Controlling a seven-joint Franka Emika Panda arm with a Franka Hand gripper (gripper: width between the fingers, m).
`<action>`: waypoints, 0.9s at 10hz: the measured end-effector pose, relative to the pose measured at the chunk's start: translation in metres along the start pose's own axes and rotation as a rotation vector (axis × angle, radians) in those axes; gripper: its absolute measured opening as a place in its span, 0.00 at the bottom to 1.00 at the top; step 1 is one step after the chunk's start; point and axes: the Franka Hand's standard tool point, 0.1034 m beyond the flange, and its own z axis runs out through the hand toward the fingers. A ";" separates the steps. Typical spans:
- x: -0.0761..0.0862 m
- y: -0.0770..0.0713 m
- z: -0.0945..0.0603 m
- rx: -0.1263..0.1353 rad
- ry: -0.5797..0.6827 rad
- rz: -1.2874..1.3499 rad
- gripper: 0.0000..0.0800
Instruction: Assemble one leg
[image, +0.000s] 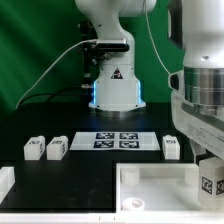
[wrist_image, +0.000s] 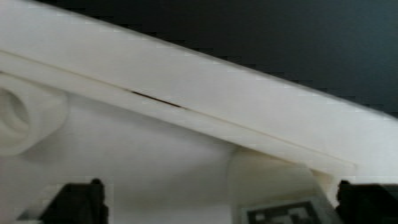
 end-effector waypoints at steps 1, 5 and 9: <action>0.002 0.000 0.000 -0.002 0.003 -0.118 0.81; 0.011 -0.013 -0.013 -0.001 0.045 -0.761 0.81; 0.021 -0.014 -0.020 -0.019 0.069 -1.139 0.81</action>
Offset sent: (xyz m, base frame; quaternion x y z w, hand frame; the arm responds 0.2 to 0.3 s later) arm 0.0210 0.0112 0.0151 0.0216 -0.0044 -0.4190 0.9077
